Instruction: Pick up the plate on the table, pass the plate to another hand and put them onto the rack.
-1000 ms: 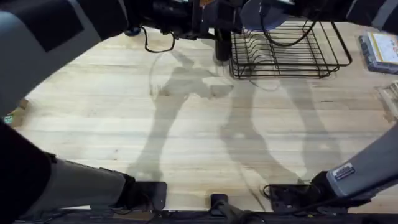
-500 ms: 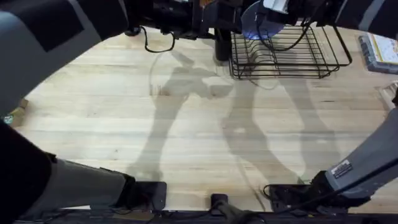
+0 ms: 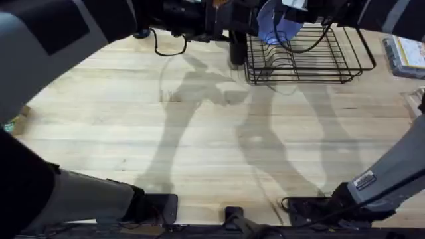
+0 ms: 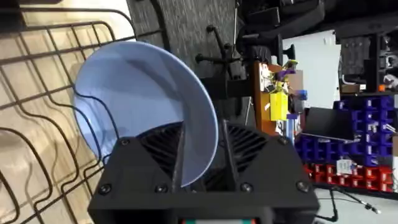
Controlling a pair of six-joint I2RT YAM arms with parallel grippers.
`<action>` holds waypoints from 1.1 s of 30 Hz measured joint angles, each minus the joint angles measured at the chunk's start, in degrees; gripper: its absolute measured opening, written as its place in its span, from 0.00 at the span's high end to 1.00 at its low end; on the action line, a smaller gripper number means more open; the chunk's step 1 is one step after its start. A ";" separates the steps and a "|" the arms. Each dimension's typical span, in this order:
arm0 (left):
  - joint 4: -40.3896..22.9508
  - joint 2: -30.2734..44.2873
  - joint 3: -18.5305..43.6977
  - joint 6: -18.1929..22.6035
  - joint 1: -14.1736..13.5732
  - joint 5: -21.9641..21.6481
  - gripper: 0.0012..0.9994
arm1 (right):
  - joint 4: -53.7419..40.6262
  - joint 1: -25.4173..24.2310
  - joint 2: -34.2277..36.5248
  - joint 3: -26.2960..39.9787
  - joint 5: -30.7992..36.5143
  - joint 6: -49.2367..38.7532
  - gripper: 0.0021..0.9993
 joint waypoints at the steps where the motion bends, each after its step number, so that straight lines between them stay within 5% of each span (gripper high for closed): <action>1: -0.02 0.00 0.00 0.00 0.00 0.00 0.00 | 0.02 0.00 0.00 0.00 0.00 0.23 0.63; 17: 0.00 0.00 0.00 0.00 0.00 0.00 0.00 | -5.83 0.00 -4.32 0.00 0.60 10.37 0.58; 20: 0.00 0.00 0.00 0.00 0.00 -0.04 0.00 | -11.16 0.00 -7.89 0.00 0.68 13.68 0.44; 23: 0.00 0.00 0.00 0.00 0.00 -0.07 0.00 | -16.80 0.00 -10.96 0.00 0.68 16.58 0.04; 33: -0.02 0.00 0.00 0.17 0.00 -1.60 0.00 | -30.81 0.00 -18.88 0.00 0.86 27.60 0.00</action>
